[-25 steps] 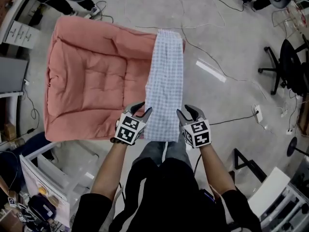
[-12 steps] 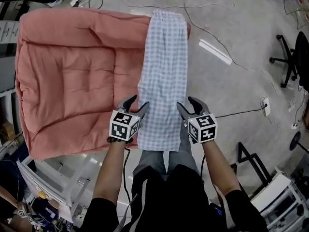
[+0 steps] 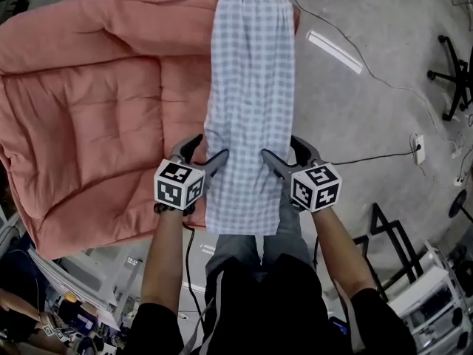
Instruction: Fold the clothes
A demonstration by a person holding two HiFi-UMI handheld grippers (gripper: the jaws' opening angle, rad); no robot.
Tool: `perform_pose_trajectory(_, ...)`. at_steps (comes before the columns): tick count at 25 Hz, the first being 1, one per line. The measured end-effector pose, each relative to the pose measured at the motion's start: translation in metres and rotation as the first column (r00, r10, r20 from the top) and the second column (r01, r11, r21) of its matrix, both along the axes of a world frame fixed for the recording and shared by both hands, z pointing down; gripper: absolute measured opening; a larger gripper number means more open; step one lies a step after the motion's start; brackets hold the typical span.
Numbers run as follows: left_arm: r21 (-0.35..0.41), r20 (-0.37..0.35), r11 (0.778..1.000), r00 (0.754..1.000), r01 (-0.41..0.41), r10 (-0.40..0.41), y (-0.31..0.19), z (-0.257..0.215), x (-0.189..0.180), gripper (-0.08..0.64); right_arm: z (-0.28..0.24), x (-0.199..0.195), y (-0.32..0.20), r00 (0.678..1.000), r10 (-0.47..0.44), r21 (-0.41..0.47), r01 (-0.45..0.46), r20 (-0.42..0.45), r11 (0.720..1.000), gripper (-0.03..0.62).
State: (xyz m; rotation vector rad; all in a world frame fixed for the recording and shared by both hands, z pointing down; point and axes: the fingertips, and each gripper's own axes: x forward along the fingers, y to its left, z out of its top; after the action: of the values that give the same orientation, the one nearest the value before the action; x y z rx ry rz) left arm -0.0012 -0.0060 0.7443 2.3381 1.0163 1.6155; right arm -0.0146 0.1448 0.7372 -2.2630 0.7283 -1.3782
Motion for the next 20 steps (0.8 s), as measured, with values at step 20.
perform_pose_trajectory(20, -0.274, 0.230, 0.961, 0.972, 0.023, 0.042, 0.027, 0.021, -0.025, 0.157, 0.009, -0.014, -0.036, 0.959, -0.023, 0.523, -0.133, 0.282, 0.842, 0.223)
